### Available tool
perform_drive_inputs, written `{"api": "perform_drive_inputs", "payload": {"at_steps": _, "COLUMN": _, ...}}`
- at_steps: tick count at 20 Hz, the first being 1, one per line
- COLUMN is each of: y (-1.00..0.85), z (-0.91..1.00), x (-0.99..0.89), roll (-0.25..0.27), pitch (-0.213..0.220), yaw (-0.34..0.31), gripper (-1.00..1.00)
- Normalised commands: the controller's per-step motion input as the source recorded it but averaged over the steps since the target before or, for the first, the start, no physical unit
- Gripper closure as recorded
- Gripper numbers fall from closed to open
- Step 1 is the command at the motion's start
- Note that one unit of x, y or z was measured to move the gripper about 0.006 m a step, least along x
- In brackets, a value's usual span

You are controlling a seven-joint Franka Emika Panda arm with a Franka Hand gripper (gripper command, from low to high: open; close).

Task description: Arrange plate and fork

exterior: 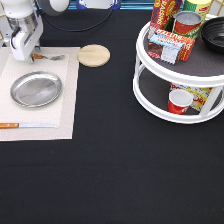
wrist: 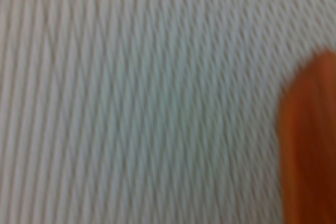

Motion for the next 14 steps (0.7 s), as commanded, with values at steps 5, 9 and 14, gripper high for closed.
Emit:
{"api": "perform_drive_inputs", "payload": {"at_steps": 5, "y": 0.35, "z": 1.00, "x": 0.34, "roll": -0.008, "pitch": 0.200, "yaw": 0.245, "gripper": -1.00}}
{"api": "perform_drive_inputs", "payload": {"at_steps": 9, "y": 0.05, "z": 0.62, "x": 0.33, "roll": 0.008, "pitch": 0.234, "yaw": 0.063, "gripper": -1.00}}
{"api": "perform_drive_inputs", "payload": {"at_steps": 14, "y": 0.00, "z": 0.00, "x": 0.00, "roll": 0.000, "pitch": 0.000, "yaw": 0.000, "gripper": -1.00}}
